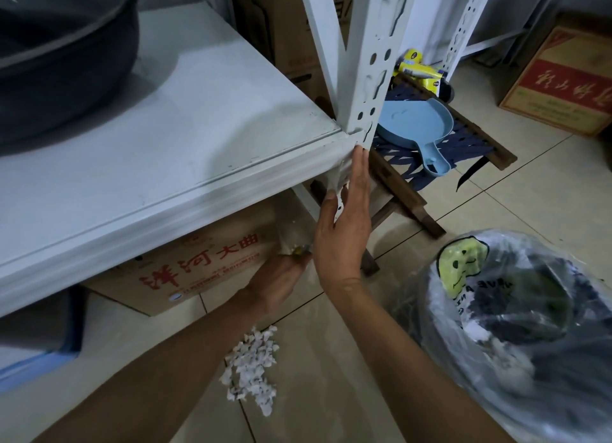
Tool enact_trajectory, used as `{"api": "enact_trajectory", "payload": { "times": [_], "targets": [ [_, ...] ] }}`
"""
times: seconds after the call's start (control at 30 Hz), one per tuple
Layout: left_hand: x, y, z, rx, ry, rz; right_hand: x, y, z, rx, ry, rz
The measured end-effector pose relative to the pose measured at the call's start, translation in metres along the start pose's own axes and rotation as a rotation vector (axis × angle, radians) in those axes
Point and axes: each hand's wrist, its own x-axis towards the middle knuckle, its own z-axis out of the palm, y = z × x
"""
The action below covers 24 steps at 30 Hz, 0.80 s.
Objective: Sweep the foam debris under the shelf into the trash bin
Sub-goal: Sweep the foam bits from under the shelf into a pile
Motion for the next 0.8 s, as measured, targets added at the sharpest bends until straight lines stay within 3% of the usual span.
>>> {"api": "enact_trajectory", "payload": {
  "times": [0.2, 0.37, 0.53, 0.7, 0.8],
  "targets": [
    [-0.043, -0.003, 0.026, -0.027, -0.016, 0.051, 0.000, -0.001, 0.000, 0.000, 0.008, -0.020],
    [-0.070, -0.003, 0.030, 0.024, 0.163, 0.082, 0.000, -0.002, 0.001, 0.002, 0.023, -0.013],
    [-0.042, -0.001, 0.013, 0.141, 0.312, -0.059, 0.000, -0.005, 0.003, -0.009, 0.033, 0.016],
    [0.020, -0.002, -0.010, -0.118, 0.400, -0.288, 0.000, -0.002, 0.003, 0.002, 0.027, 0.017],
    [0.060, -0.012, -0.006, -0.055, 0.367, -0.363, 0.001, -0.001, 0.004, 0.004, 0.041, 0.011]
  ]
}}
